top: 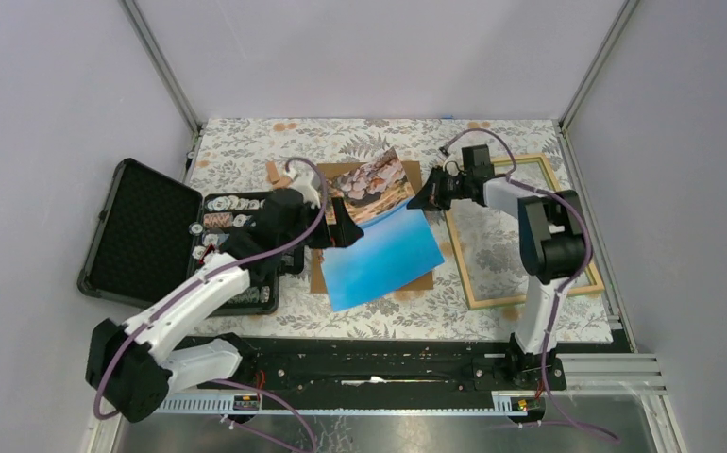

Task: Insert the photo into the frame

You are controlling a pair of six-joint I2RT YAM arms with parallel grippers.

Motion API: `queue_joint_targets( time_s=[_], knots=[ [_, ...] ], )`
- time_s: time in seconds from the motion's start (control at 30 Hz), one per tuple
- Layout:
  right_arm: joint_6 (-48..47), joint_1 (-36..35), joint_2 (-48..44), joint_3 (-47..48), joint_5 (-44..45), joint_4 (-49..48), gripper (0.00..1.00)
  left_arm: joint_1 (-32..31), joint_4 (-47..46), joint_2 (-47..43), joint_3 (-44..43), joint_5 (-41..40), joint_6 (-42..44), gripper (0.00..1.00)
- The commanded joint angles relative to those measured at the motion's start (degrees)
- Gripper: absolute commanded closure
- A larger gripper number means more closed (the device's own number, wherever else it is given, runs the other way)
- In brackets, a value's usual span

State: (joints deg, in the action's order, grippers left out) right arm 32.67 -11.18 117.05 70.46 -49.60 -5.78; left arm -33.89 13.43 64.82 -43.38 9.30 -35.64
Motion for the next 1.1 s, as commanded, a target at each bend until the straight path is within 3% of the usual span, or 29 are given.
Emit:
queue_joint_targets(
  time_s=[0.0,0.2,0.27,0.4,0.6,0.77,0.93,1.07],
  knots=[
    [-13.0,0.2,-12.1,4.7,4.7,23.5,1.0,0.2,4.8,-5.1,-12.4,0.7,6.9,0.01],
    [-22.6,0.9,-23.5,7.9,21.9,44.9,1.0,0.2,2.7,-8.6,-18.1,2.4,9.4,0.01],
    [-23.9,2.3,-25.3,10.4,23.9,51.3,1.0,0.2,2.5,-8.7,-18.8,2.9,10.7,0.01],
    [-25.8,3.0,-27.4,21.5,37.4,67.0,1.0,0.1,2.2,-9.7,-17.6,2.7,11.8,0.01],
    [-36.8,3.1,-34.5,34.6,48.7,76.6,1.0,-1.8,0.0,-12.2,-13.6,1.4,12.3,0.01],
    [-42.4,3.1,-32.4,47.2,68.4,85.4,1.0,-4.3,0.6,-12.6,-12.8,-0.6,13.6,0.01],
    [-46.2,2.9,-29.8,51.1,65.7,83.9,1.0,-6.4,1.4,-12.5,-12.8,-1.1,14.2,0.01],
    [-44.4,-0.4,-25.9,44.8,67.4,83.3,1.0,-6.7,1.6,-12.3,-12.9,-1.2,14.5,0.01]
  ],
)
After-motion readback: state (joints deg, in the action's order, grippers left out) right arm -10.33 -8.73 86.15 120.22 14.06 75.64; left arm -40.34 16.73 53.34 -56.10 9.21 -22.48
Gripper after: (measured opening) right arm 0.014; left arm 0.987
